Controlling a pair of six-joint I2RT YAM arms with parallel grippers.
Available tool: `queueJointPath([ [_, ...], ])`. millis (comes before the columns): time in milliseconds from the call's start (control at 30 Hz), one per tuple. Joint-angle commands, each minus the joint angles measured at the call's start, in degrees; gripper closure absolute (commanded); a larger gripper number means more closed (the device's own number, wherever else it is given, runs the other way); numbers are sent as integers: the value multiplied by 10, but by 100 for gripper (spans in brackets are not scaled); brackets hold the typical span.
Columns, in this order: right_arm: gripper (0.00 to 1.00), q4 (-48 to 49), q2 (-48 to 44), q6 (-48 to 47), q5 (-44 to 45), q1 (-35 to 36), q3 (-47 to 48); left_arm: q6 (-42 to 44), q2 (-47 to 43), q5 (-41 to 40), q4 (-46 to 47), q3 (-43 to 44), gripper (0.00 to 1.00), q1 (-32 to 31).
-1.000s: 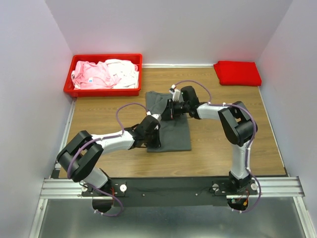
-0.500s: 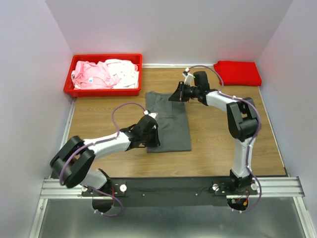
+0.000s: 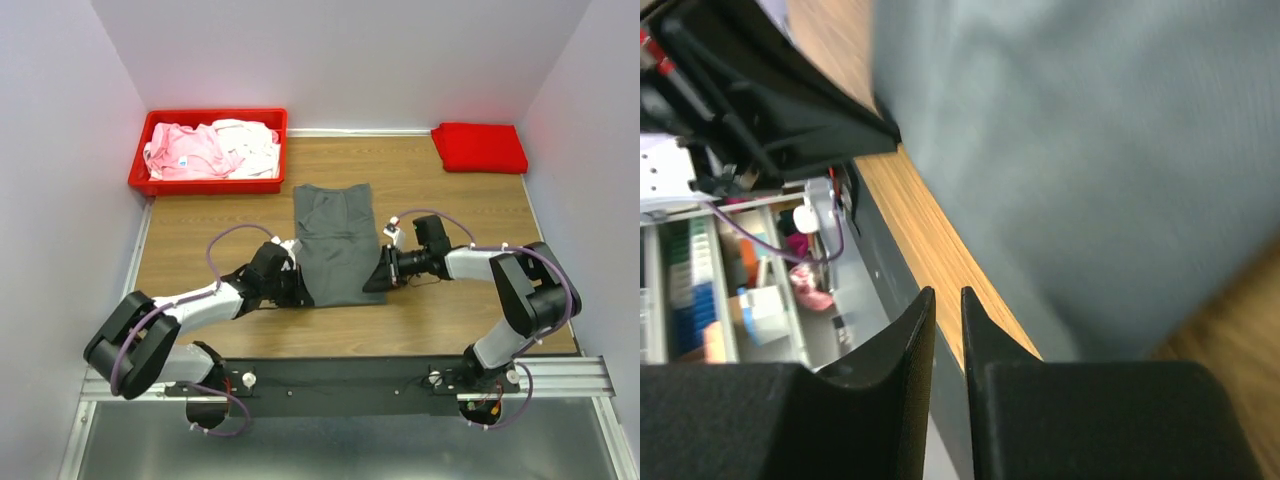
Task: Fold and stack the t-shirts
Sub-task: Fold the tshirt
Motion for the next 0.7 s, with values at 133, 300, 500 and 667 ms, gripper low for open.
queueJointPath([
  [133, 90, 22, 41, 34, 17, -31, -68, -28, 18, 40, -1, -43, 87, 35],
  [300, 91, 22, 62, 31, 60, -80, -99, -23, -14, 3, -33, -50, 87, 61],
  [500, 75, 0, -37, 52, 82, -76, -86, -16, -81, -45, -124, -1, 76, 59],
  [667, 53, -134, -150, 30, 183, -42, -33, -10, -131, -114, -213, 46, 50, 59],
])
